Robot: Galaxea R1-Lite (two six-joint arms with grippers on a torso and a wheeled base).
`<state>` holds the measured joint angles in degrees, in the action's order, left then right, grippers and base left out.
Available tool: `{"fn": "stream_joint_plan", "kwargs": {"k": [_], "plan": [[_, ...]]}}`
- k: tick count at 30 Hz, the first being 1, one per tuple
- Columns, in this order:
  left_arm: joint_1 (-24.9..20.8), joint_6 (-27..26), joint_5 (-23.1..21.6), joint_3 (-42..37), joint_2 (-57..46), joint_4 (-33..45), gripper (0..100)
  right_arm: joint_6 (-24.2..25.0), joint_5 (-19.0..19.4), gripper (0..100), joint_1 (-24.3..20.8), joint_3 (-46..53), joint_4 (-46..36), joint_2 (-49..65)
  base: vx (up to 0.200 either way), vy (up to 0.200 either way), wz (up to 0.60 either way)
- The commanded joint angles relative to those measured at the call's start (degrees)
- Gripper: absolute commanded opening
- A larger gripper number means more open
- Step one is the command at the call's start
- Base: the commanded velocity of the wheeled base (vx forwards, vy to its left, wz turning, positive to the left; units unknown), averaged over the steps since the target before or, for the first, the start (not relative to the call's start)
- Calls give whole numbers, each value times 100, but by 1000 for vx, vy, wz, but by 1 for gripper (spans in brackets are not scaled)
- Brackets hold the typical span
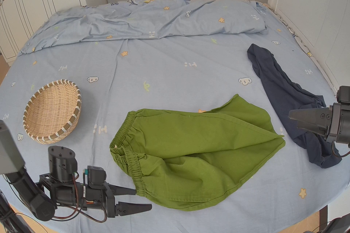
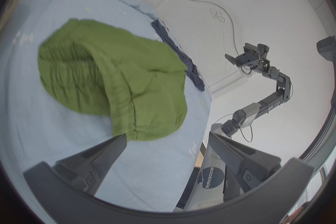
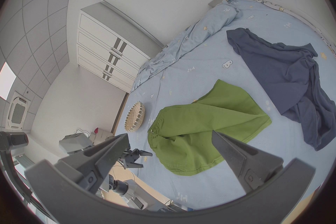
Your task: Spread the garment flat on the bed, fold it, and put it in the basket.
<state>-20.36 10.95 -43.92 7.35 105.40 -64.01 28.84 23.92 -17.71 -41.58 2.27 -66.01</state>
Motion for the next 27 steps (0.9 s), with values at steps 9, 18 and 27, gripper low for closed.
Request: {"fn": "stream_joint_plan", "kwargs": {"k": [9, 18, 27], "plan": [[-320, 118, -20, -445, 1325, -604, 100, -107, -1, 100, -22, 115, 19, -26, 0, 0, 0], [-12, 514, 86, -278, 1246, -1069, 100, -151, -1, 100, -22, 124, 19, -35, 0, 0, 0], [-47, 997, 94, -190, 1571, -1808, 100, -151, -1, 100, -30, 168, 107, -35, 0, 0, 0]]}}
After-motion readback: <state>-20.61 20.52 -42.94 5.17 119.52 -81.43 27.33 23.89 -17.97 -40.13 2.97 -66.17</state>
